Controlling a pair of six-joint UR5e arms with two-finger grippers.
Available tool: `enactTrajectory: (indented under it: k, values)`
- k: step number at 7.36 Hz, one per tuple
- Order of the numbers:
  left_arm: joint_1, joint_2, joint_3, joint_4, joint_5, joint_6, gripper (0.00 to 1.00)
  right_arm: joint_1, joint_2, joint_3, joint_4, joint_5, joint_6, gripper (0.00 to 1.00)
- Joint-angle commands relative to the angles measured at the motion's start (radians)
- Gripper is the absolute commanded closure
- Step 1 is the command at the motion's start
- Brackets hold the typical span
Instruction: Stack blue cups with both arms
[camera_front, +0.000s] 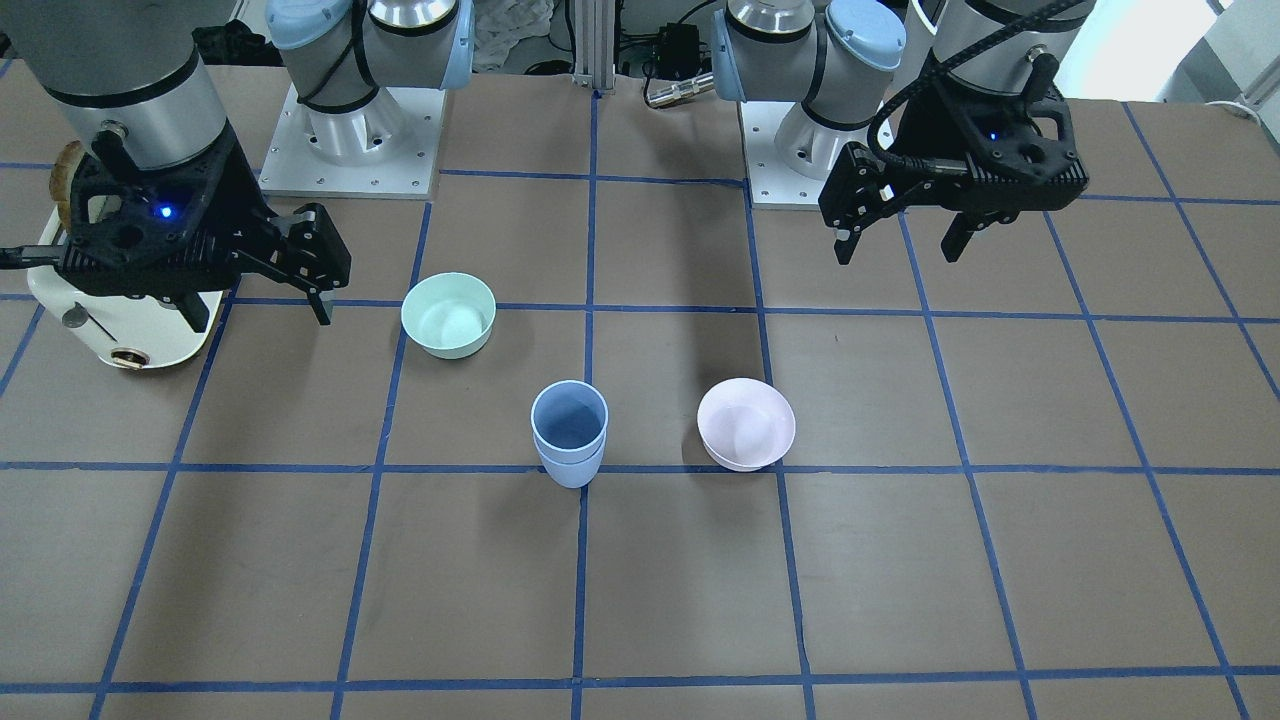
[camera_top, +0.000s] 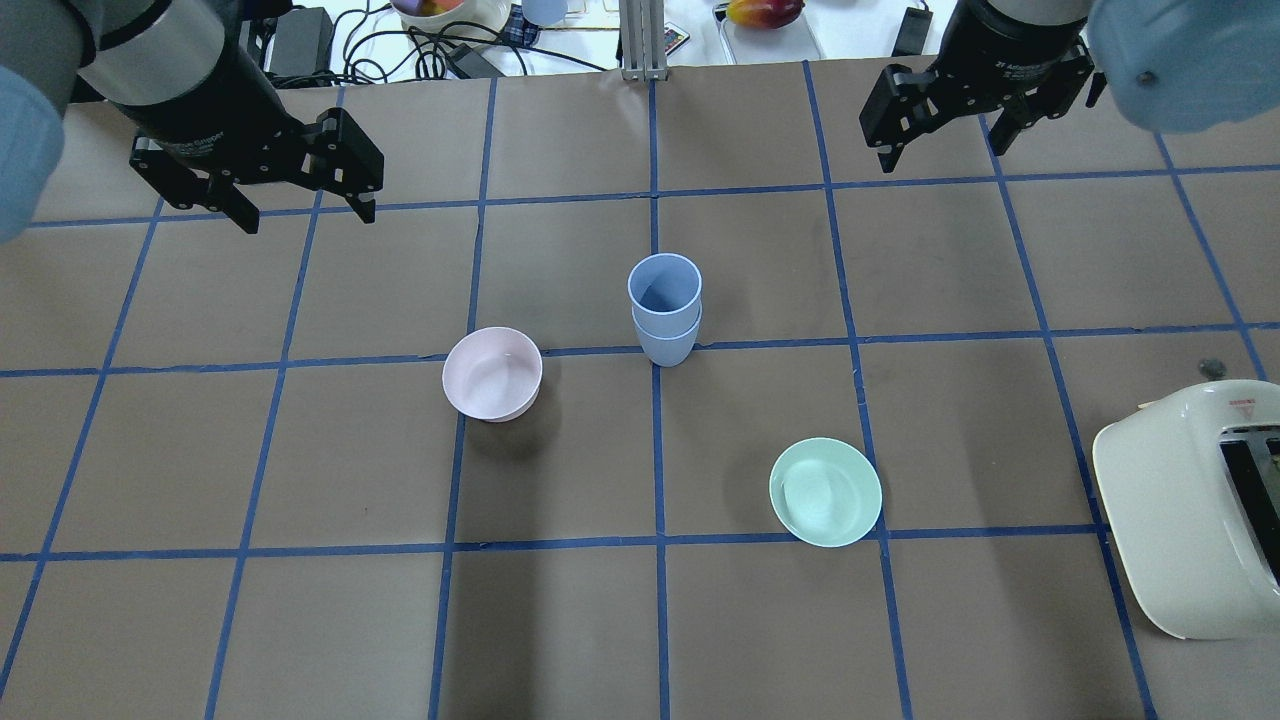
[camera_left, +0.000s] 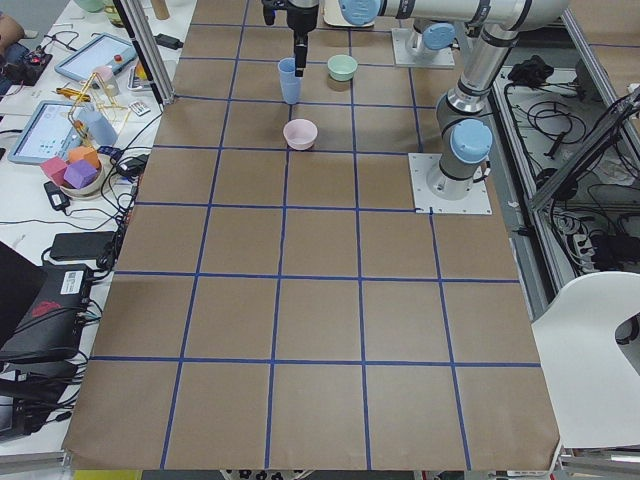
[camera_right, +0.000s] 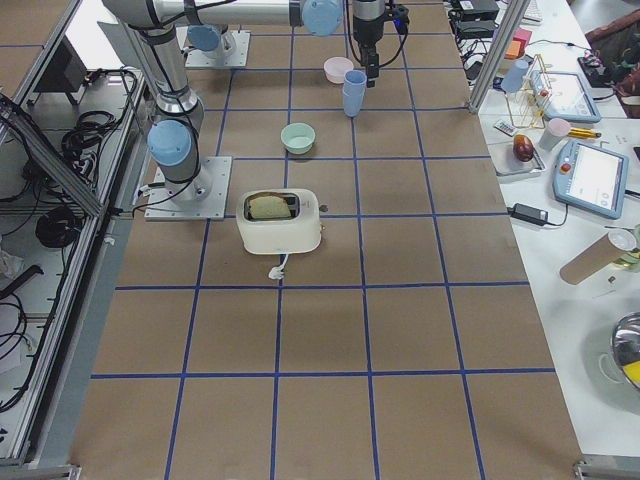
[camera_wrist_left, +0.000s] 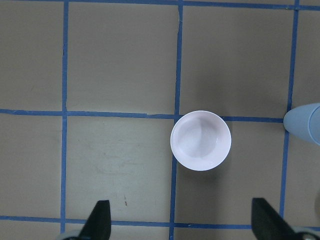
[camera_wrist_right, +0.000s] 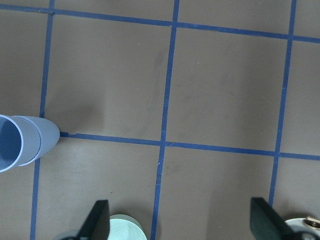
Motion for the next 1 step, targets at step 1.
enactTrajectory:
  k: [1]
  values:
    - [0.001, 0.0, 0.0, 0.0, 0.0, 0.0, 0.0, -0.004, -0.004, 0.005, -0.011, -0.003, 0.007, 0.0]
